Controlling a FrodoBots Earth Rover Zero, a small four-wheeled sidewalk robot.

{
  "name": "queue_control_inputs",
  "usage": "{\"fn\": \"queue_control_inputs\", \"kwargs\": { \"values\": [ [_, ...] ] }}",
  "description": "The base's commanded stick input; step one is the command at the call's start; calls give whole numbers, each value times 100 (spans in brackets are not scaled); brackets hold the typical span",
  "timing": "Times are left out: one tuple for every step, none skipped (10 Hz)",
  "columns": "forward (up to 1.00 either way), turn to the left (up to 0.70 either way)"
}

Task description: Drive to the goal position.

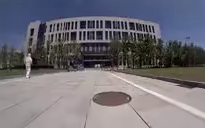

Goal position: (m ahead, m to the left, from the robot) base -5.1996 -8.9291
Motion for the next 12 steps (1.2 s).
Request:
{"fn": "queue_control_inputs", "kwargs": {
  "values": [
    [70,0],
    [70,0],
    [70,0],
    [70,0],
    [70,0],
    [70,0],
    [61,0],
    [15,0],
    [6,0],
    [6,0],
    [6,0],
    [6,0]
  ]
}}
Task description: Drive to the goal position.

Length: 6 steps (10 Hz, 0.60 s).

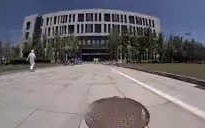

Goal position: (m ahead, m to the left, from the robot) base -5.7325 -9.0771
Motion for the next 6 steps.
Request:
{"fn": "queue_control_inputs", "kwargs": {
  "values": [
    [6,0],
    [6,0],
    [6,0],
    [6,0],
    [6,0],
    [8,0]
  ]
}}
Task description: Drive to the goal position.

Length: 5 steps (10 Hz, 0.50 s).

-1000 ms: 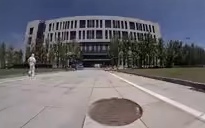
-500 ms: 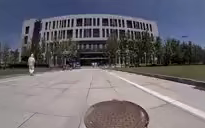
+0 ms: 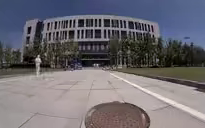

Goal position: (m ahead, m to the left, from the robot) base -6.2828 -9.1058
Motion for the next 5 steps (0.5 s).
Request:
{"fn": "queue_control_inputs", "kwargs": {
  "values": [
    [9,0],
    [9,0],
    [10,0],
    [17,0],
    [51,0]
  ]
}}
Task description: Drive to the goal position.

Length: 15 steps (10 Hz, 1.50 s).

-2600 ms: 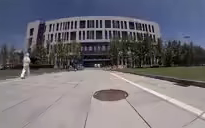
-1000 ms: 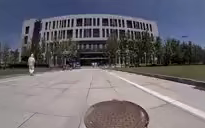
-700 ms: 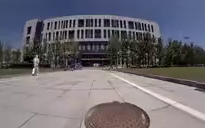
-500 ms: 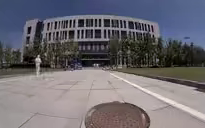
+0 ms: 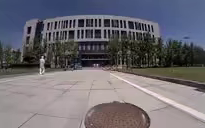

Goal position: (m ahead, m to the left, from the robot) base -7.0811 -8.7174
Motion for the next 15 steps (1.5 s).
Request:
{"fn": "queue_control_inputs", "kwargs": {
  "values": [
    [70,0],
    [70,0],
    [70,0],
    [70,0],
    [70,0],
    [70,0],
    [70,0],
    [70,0],
    [70,0],
    [70,0],
    [70,0],
    [70,0],
    [70,0],
    [70,0],
    [70,0]
  ]
}}
